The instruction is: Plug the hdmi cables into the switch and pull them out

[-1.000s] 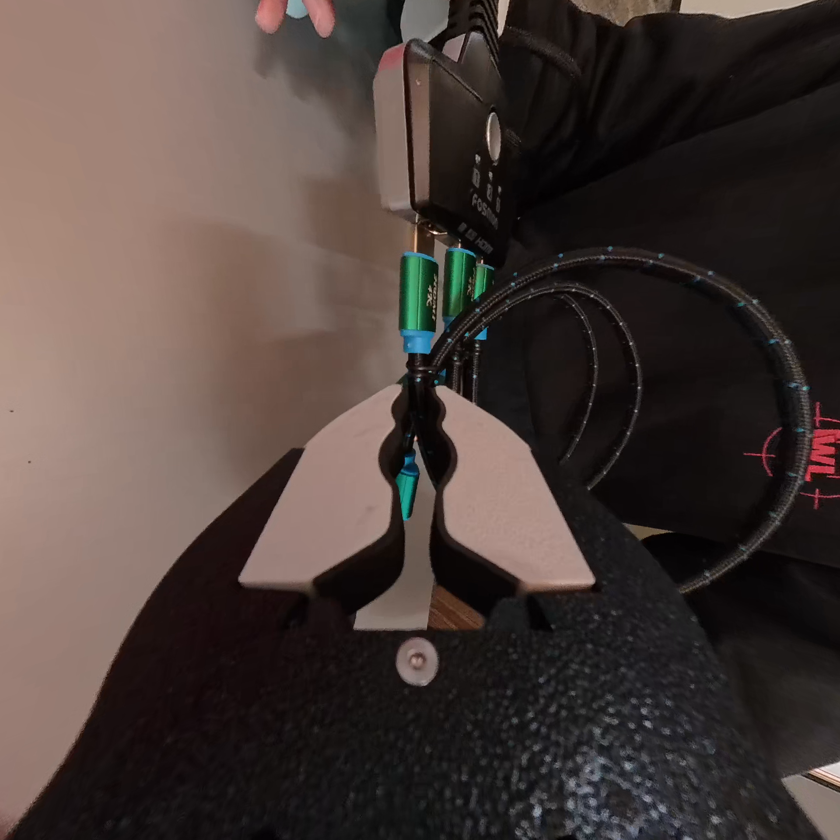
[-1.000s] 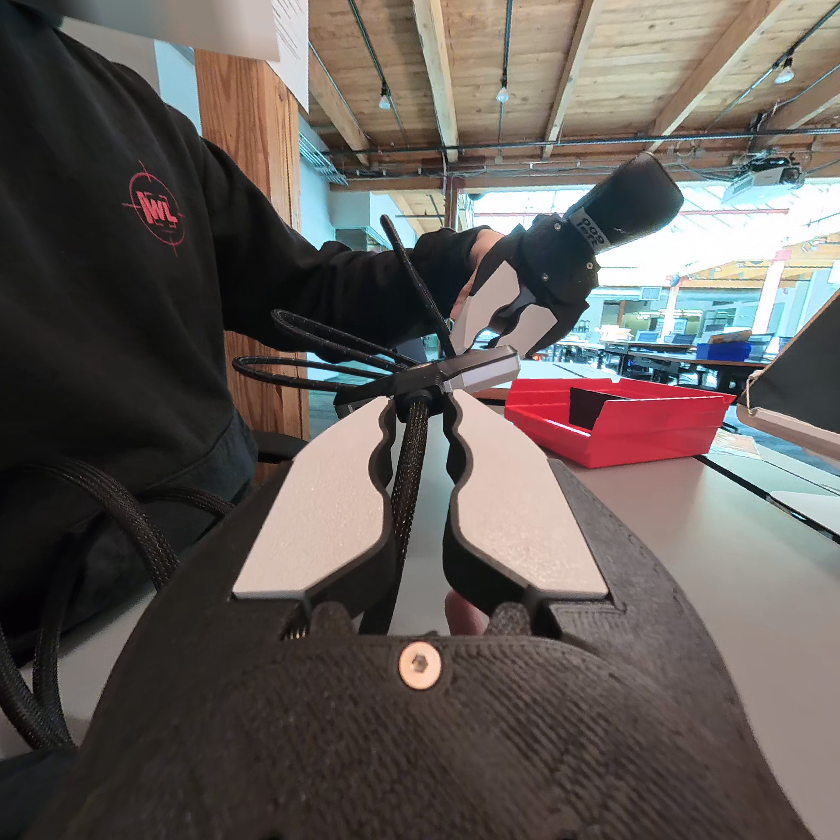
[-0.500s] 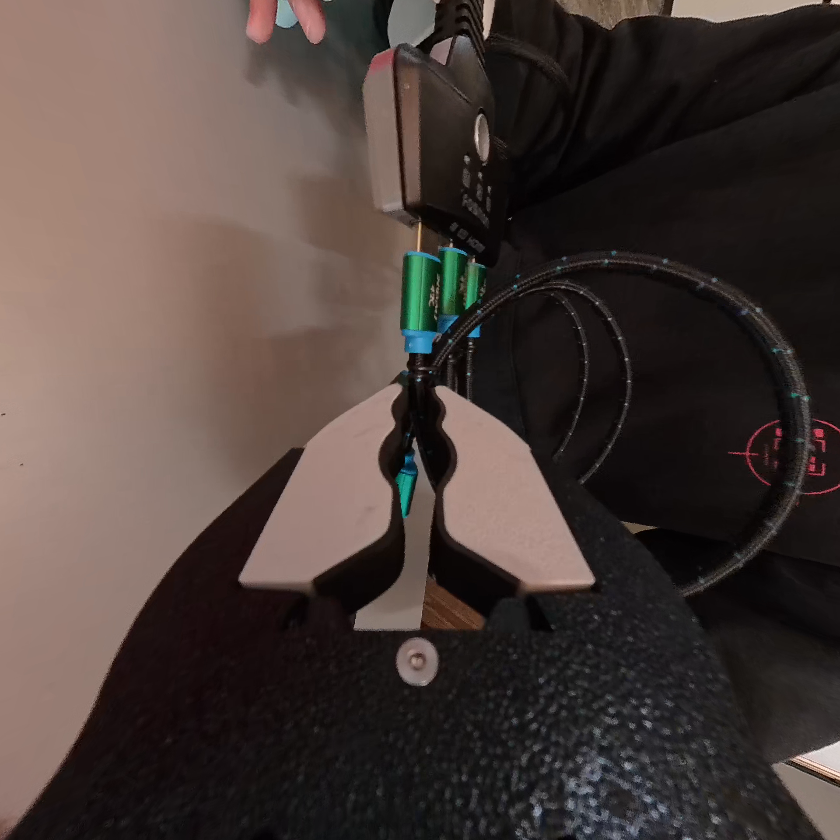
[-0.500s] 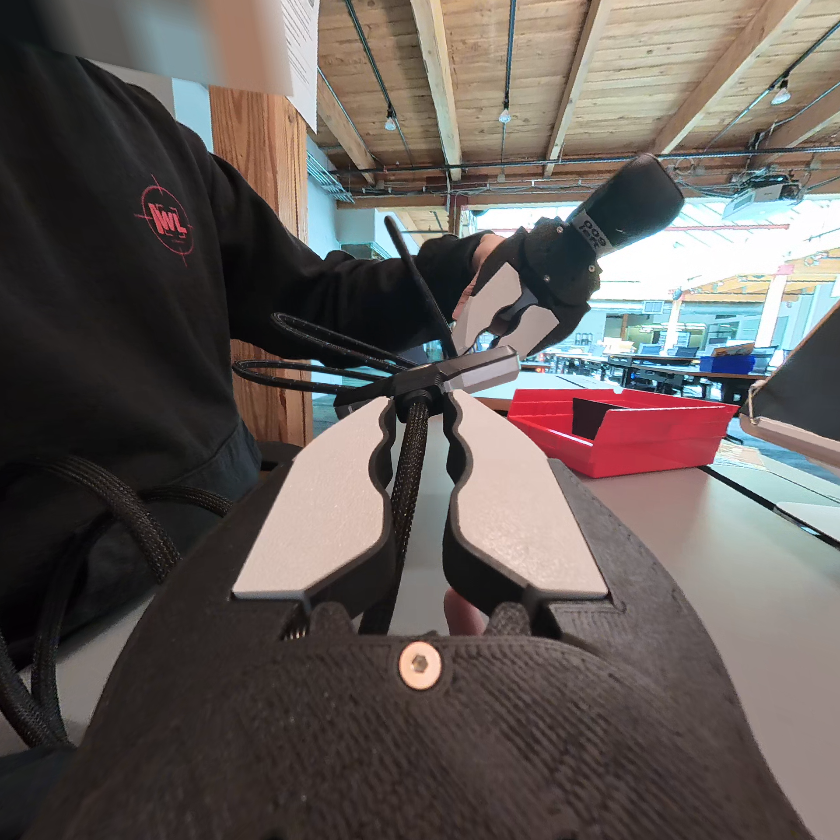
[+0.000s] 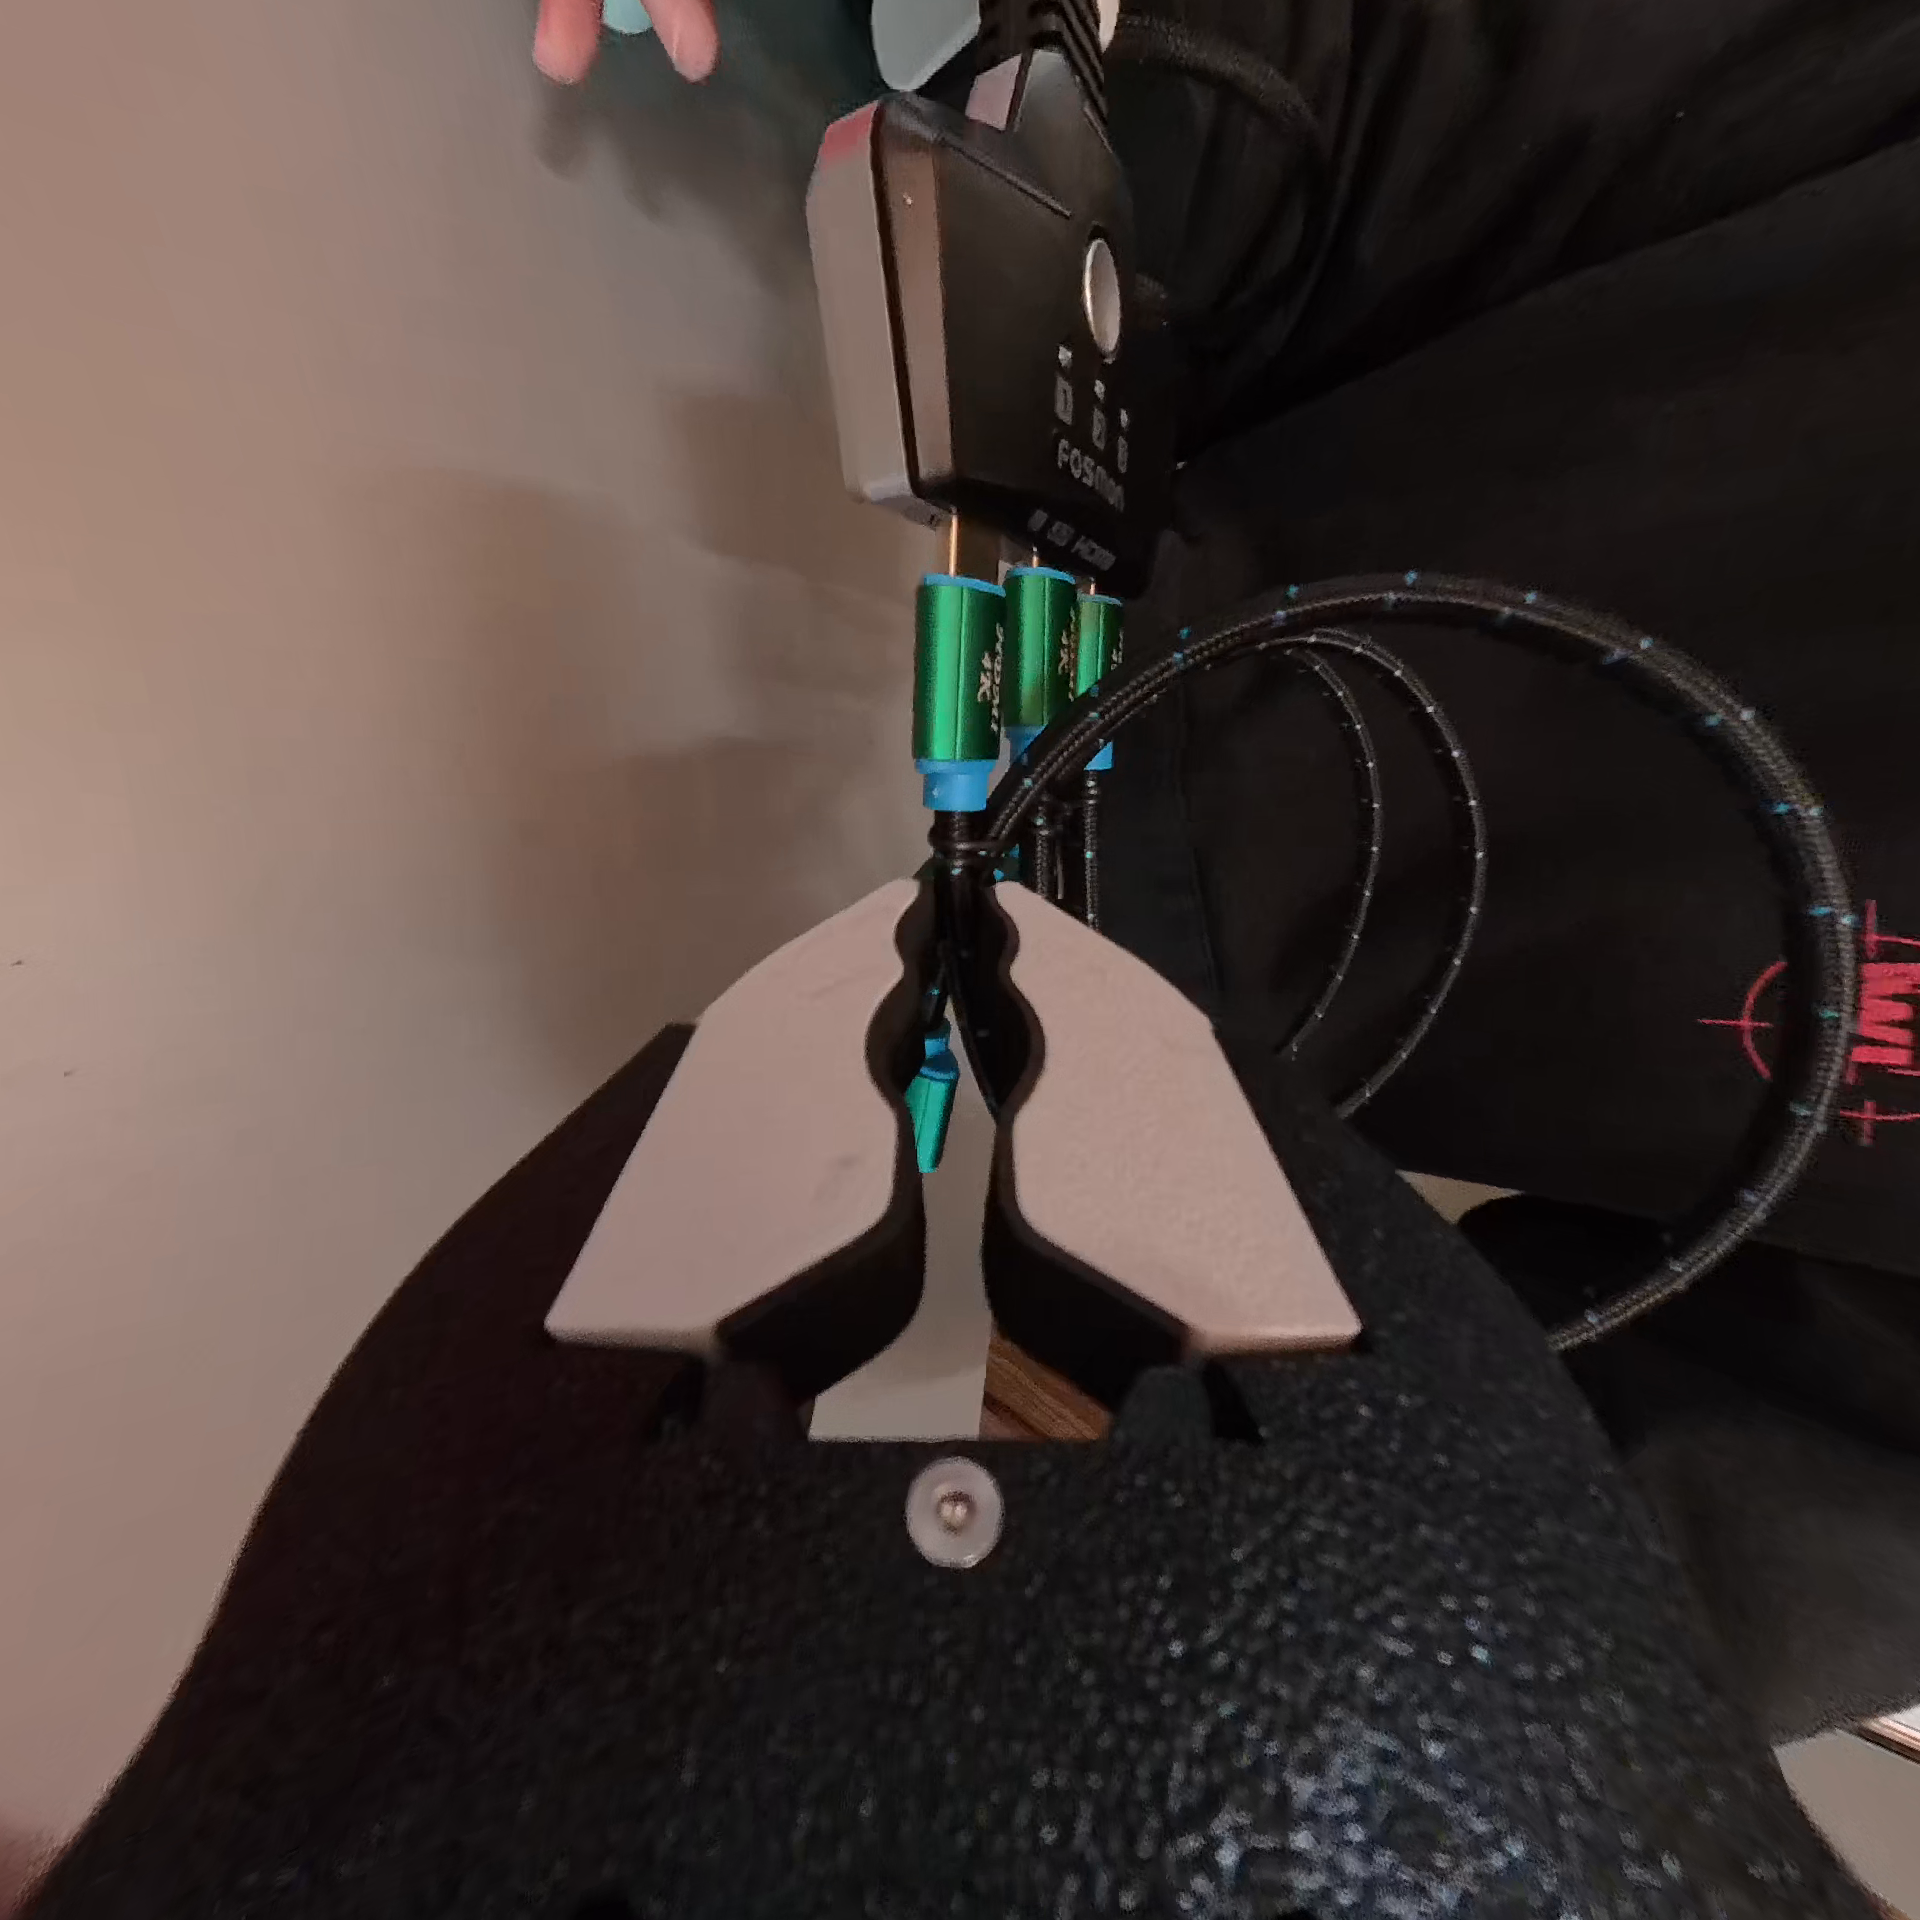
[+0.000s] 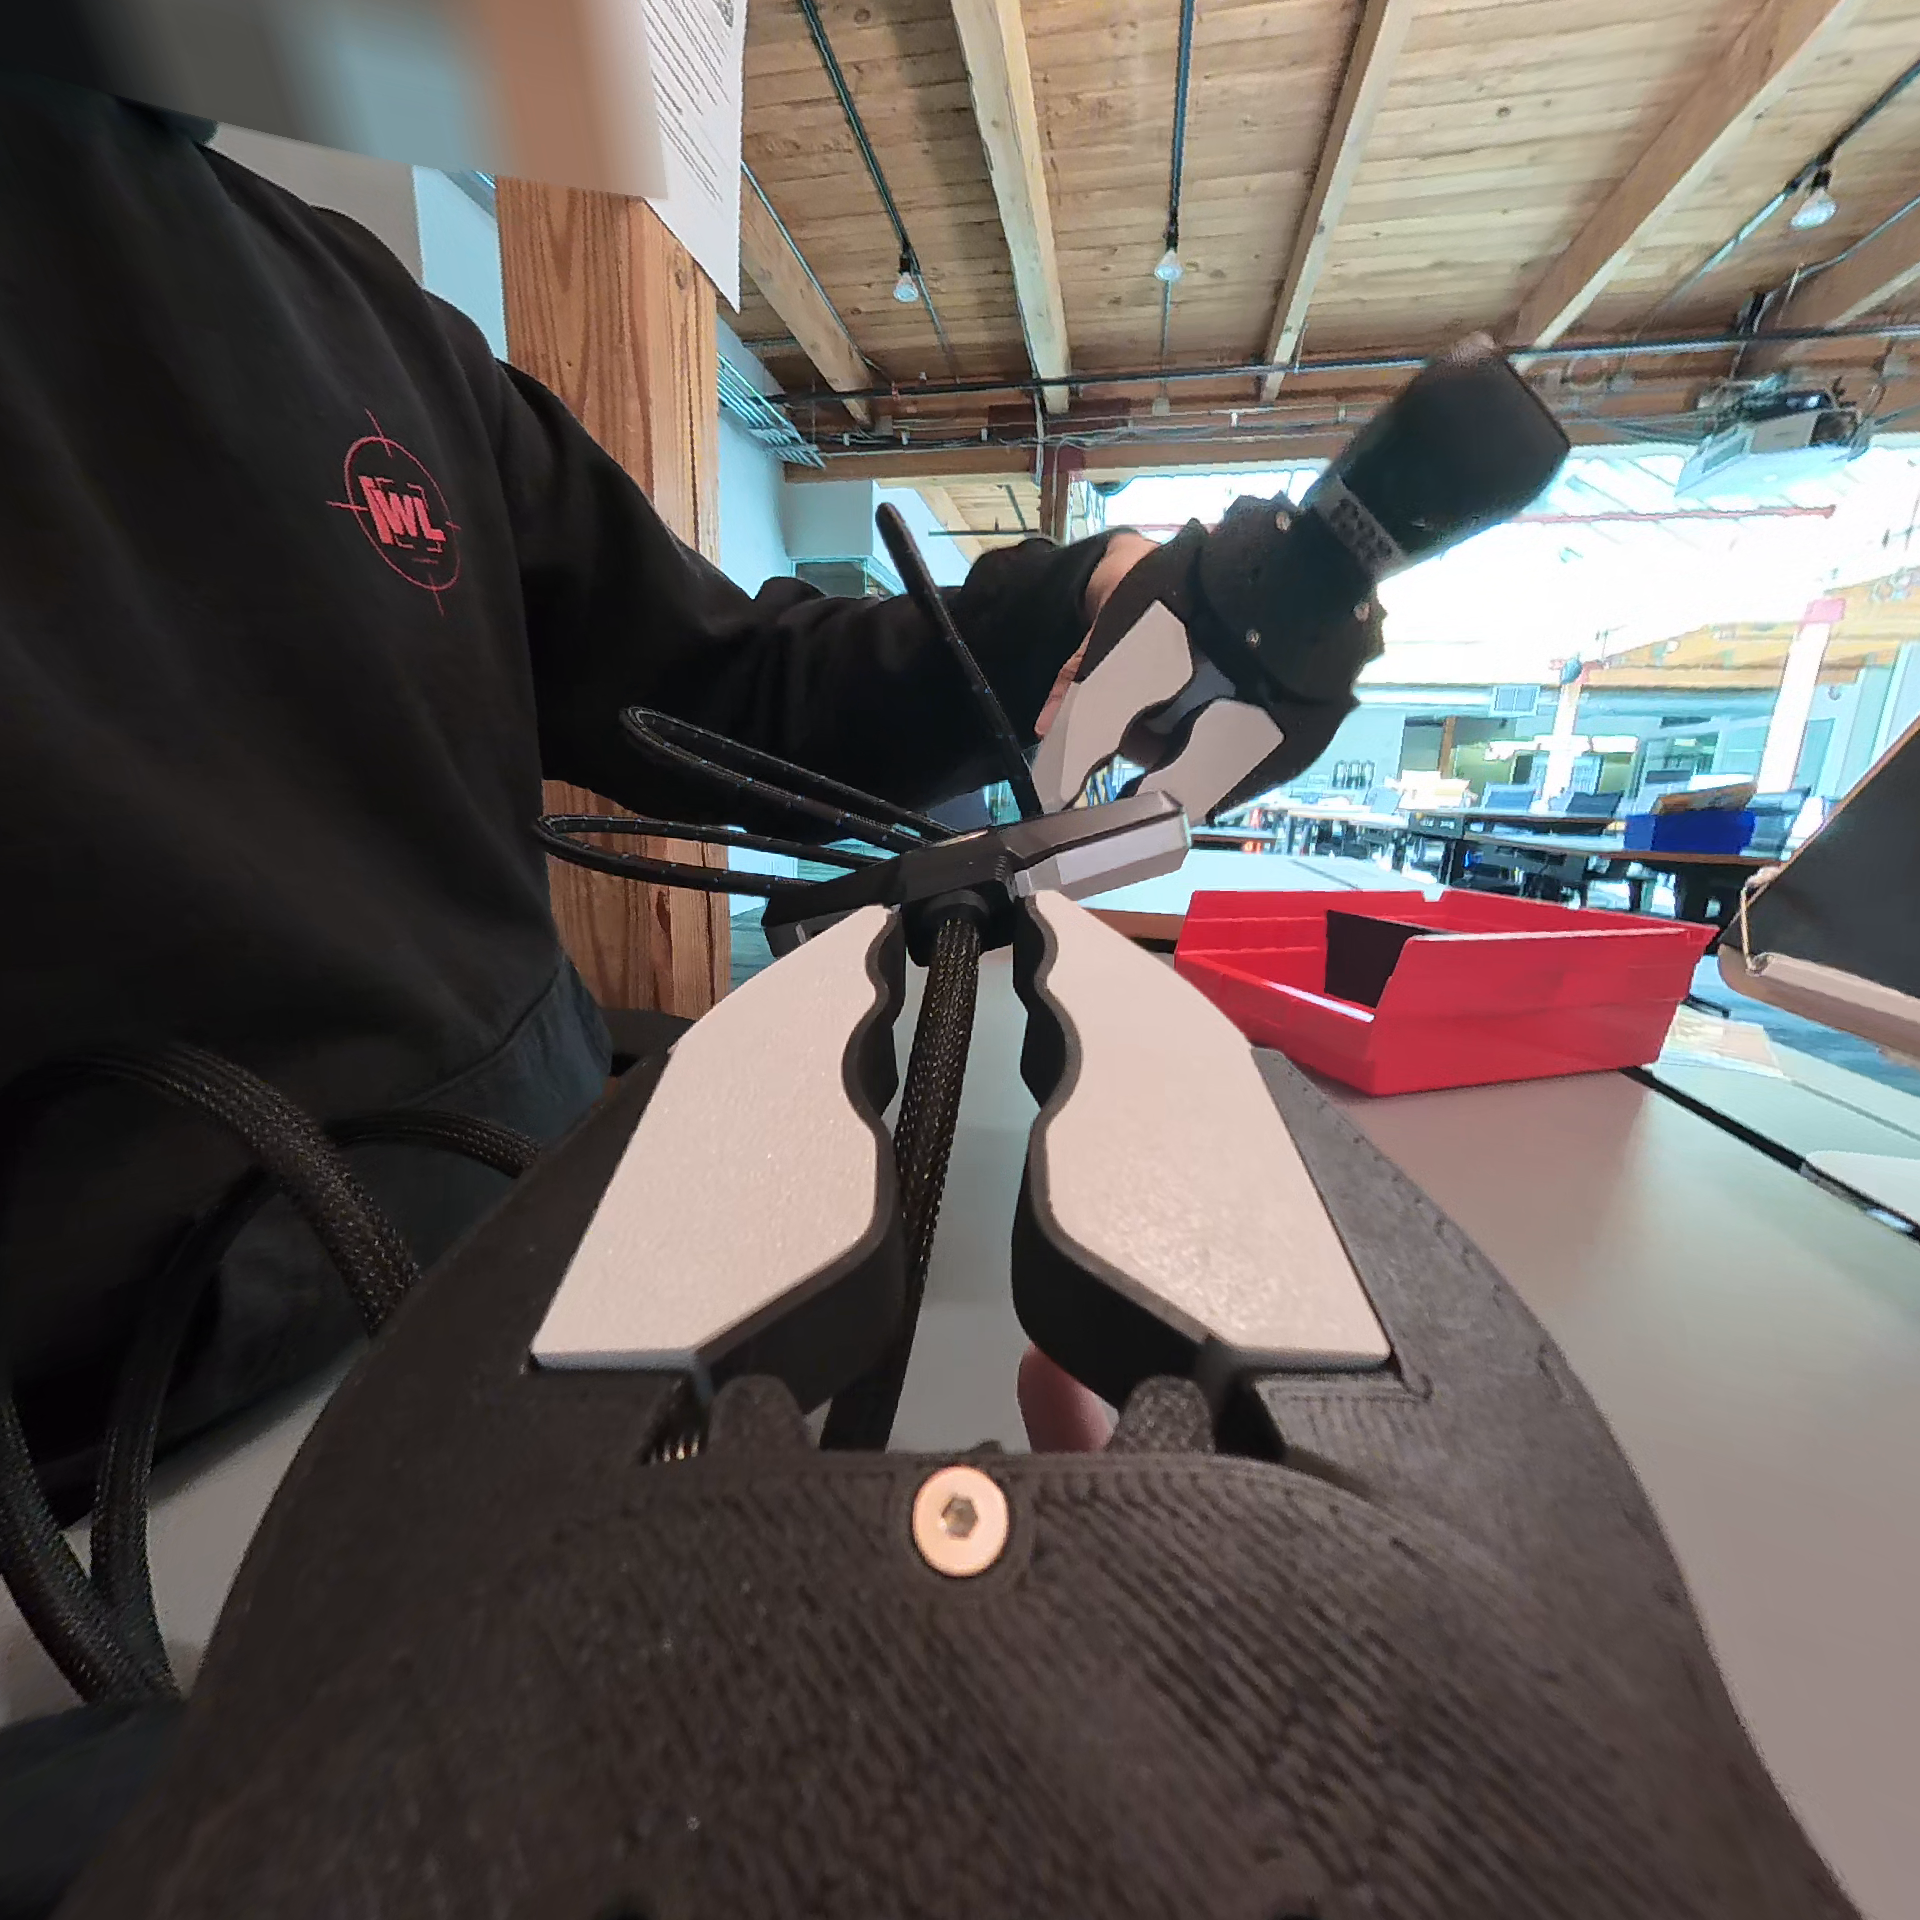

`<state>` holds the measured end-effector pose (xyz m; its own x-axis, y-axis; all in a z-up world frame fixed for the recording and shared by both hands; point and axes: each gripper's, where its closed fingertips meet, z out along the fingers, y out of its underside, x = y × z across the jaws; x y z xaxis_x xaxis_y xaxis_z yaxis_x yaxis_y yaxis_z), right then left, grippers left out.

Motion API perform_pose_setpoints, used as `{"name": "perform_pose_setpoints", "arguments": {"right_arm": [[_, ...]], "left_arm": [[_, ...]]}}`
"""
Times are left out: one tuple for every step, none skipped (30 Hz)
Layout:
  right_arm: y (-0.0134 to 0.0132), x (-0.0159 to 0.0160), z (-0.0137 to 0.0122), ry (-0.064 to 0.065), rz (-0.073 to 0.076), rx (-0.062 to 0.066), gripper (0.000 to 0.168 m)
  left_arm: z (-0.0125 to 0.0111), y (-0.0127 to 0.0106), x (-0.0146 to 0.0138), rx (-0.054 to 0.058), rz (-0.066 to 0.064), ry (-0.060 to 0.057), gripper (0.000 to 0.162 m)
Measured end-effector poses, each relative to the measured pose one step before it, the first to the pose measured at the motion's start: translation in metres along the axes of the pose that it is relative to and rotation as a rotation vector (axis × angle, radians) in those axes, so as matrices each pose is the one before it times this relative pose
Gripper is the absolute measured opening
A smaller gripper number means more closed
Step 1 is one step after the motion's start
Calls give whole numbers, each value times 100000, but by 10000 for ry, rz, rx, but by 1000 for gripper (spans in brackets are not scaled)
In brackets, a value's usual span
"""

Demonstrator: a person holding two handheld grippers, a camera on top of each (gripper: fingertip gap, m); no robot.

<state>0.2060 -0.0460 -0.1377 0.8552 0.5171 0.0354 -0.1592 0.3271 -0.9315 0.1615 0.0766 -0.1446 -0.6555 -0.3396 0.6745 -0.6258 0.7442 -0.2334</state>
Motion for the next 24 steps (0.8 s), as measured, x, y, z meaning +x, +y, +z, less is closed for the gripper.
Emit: {"name": "perform_pose_setpoints", "arguments": {"right_arm": [[142,64,38,38,35,-87,21],[151,36,23,19,33,-97,21],[120,42,31,34,13,-83,21],[30,57,59,53,24,-5,21],[58,108,18,96,-3,-40,21],[35,118,-18,110,-40,-48,21],[-47,57,-20,37,16,47,21],[-44,99,4,23,63,133,21],[76,106,32,41,52,75,21],[62,79,46,30,23,26,21],[-39,24,101,10,-25,42,21],[-5,-4,99,-15,-16,7,21],[93,9,74,1,-17,-68,21],[112,-26,37,-25,15,-90,21],[87,-55,24,-37,2,-84,21],[53,-92,9,-59,5,-59,21],[-31,-160,38,-114,38,1,21],[-60,-114,57,-54,-23,-3,21],[-7,-77,86,-9,-54,-73,21],[-11,-87,31,-9,-101,-63,21],[-159,-175,-30,-50,-179,51,21],[-310,-198,-108,-71,-132,109,21],[-329,-80,-140,-30,-72,108,21],[-371,104,-186,66,-12,188,21]], "left_arm": [[-82,3,-164,-38,18,-176,6],[-126,-40,-150,14,29,-121,6],[-136,-131,-143,106,48,-73,6],[-92,-106,-90,130,54,-43,6],[-43,-69,-161,141,103,-125,6],[-25,-97,-248,182,201,-218,6],[-44,-155,-196,259,238,-193,6],[-113,-164,-97,297,203,-112,6],[-149,-133,-62,278,116,-44,6],[-173,-131,5,261,66,32,6],[-153,-81,45,218,-23,120,6],[-50,9,-8,134,-37,122,6],[53,121,-91,28,-82,106,6],[118,160,-90,-21,-72,127,6],[133,123,-31,-24,-70,176,6],[101,65,80,-18,-12,223,6],[59,14,183,-1,8,271,6],[41,30,160,-34,-38,246,6],[38,69,19,-50,-112,172,5],[102,85,55,-45,-141,185,6],[169,40,169,-6,-61,241,6],[172,-78,442,93,-34,370,6],[79,-223,420,190,-22,306,7],[-55,-379,44,287,156,-95,7]]}}
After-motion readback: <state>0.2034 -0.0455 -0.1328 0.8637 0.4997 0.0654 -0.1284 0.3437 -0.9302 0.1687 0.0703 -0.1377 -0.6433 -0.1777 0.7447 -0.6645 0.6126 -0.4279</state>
